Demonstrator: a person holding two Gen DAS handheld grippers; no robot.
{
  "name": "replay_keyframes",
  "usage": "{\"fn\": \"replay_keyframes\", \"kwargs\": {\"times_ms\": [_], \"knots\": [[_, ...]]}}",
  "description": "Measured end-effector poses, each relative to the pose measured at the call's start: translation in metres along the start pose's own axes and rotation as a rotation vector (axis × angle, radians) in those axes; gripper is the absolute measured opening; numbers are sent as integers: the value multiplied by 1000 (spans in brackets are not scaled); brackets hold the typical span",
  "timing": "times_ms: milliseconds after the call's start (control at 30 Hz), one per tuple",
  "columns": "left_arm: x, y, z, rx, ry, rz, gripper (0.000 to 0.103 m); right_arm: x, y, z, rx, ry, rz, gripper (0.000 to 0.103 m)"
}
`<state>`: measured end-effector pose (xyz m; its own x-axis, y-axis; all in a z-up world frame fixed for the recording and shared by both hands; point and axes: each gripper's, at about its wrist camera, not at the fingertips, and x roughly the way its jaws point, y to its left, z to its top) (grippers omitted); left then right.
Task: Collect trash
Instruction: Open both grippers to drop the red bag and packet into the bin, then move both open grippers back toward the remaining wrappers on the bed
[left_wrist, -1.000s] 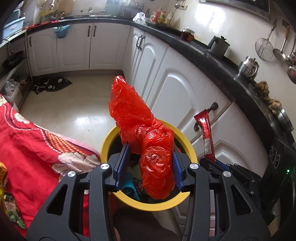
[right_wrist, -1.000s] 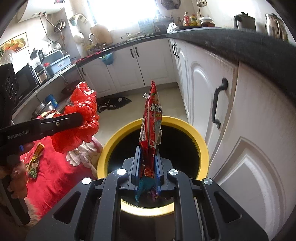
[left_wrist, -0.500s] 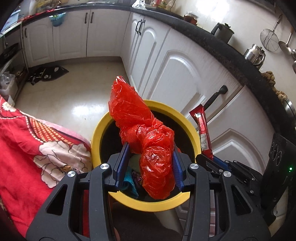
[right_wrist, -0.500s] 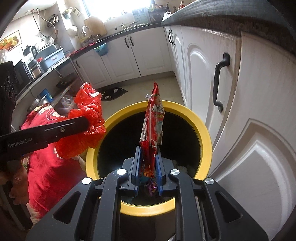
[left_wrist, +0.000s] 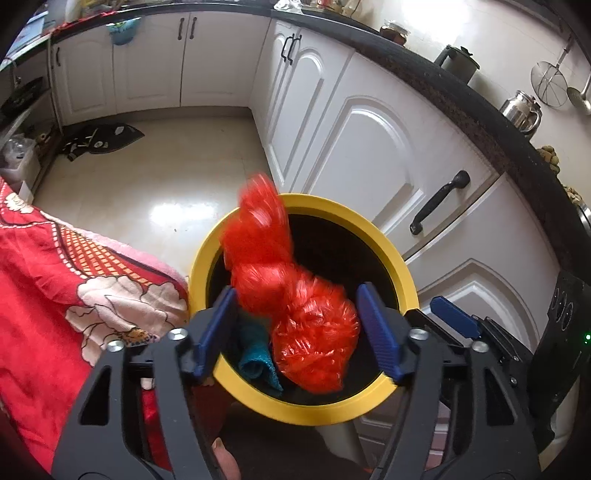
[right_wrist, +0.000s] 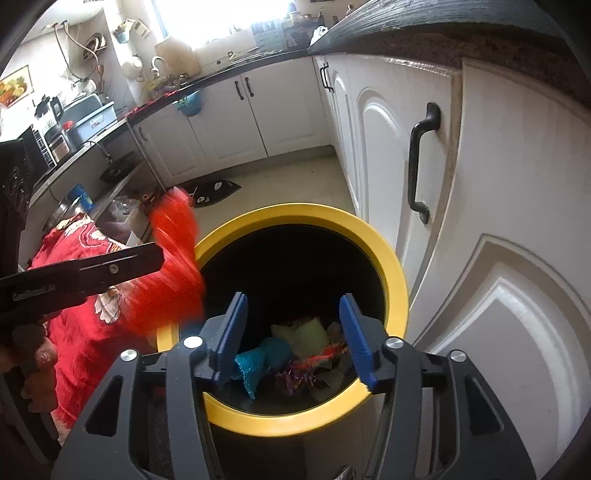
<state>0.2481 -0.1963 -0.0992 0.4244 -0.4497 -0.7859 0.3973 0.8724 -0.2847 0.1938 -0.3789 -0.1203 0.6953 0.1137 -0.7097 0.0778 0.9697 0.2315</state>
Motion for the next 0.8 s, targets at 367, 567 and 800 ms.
{"fn": "replay_keyframes", "kwargs": {"times_ms": [367, 567, 800], "knots": [[-39, 14, 4, -57, -94, 26, 92, -15, 5, 5, -10, -51, -15, 68], [-58, 22, 3, -83, -129, 47, 92, -24, 11, 10, -24, -77, -12, 71], [-84, 35, 0, -120, -175, 67, 92, -42, 24, 14, -50, -129, -5, 80]]}}
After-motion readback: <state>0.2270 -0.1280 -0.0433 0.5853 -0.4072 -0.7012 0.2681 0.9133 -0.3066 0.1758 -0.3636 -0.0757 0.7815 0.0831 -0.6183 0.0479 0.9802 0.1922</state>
